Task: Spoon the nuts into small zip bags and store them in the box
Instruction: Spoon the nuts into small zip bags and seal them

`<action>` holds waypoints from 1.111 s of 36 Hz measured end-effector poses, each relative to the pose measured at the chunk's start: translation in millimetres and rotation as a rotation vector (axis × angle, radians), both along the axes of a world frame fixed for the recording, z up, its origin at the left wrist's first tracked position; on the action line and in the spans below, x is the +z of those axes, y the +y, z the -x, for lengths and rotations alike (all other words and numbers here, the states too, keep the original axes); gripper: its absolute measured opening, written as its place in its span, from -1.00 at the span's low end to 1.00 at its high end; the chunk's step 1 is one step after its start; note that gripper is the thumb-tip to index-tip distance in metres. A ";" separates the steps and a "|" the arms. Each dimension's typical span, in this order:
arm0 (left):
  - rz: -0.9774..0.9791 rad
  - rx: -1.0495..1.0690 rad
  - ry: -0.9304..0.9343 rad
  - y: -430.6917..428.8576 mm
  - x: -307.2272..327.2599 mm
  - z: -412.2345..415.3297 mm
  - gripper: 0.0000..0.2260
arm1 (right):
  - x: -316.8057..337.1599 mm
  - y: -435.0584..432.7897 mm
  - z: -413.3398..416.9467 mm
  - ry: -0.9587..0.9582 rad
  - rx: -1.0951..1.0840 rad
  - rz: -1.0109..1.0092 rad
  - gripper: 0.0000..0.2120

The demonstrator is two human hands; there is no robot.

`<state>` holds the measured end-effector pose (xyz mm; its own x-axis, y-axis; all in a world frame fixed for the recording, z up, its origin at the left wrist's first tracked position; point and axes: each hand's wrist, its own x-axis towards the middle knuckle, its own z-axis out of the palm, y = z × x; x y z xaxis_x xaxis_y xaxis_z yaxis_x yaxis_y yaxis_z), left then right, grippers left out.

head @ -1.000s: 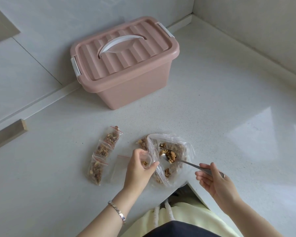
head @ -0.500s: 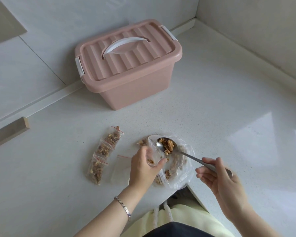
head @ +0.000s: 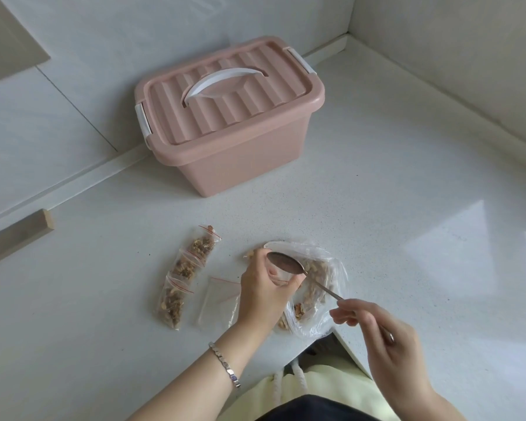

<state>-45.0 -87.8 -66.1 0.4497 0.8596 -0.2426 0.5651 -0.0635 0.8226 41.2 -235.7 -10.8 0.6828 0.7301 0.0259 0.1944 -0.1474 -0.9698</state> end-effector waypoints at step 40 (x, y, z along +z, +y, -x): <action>0.200 -0.088 0.454 -6.4 -11.2 19.6 -0.74 | -55.3 -12.4 -50.8 0.447 0.231 0.533 -0.68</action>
<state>-64.6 -94.2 -77.3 0.3290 0.7399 -0.5868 0.8682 0.0074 0.4961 92.0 -248.1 -66.1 0.3726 0.6923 -0.6180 -0.1199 -0.6245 -0.7718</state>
